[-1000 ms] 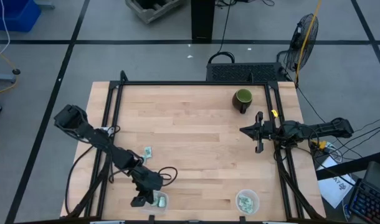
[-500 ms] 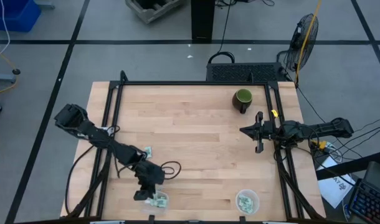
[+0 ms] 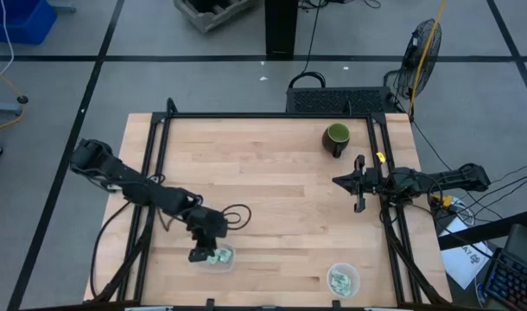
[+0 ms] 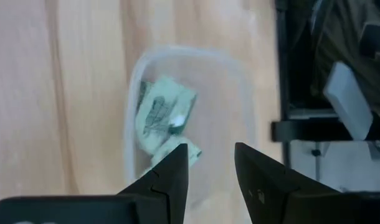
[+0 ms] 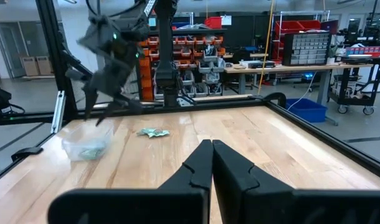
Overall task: Pick and place Stevia / Truvia into bins
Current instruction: Put the stevia packet into the left transparent container
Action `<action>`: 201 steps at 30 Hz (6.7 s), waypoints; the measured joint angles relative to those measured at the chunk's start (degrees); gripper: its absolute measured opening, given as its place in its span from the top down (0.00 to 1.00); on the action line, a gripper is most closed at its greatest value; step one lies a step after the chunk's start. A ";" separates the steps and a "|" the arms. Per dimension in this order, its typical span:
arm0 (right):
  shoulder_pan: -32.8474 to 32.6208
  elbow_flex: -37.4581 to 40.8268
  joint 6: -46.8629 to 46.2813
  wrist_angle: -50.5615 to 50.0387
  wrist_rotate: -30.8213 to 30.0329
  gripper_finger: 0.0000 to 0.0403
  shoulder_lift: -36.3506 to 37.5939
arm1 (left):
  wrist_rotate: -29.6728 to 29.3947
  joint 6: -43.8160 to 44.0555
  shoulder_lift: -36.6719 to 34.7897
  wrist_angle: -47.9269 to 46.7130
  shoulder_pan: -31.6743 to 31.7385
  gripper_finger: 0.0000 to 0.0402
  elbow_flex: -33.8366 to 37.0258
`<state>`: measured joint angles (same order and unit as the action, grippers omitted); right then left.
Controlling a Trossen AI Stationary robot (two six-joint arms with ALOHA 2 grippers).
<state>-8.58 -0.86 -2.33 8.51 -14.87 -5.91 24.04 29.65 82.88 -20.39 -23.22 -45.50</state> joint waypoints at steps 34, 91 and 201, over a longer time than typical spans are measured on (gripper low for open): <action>0.00 0.01 0.01 0.06 0.00 0.99 -0.28 | -29.78 11.92 -13.50 -13.98 -0.85 0.66 12.31; 0.00 0.00 0.02 0.17 0.00 0.99 -0.28 | -23.04 11.26 -13.57 -10.79 -0.43 0.96 12.55; -0.01 0.00 0.01 0.17 0.00 0.99 -0.27 | -27.68 -2.63 -13.33 -7.90 2.14 0.52 5.11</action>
<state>-8.59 -0.86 -2.32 8.69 -14.87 -6.18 -3.64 27.02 69.56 -28.29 -21.09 -40.38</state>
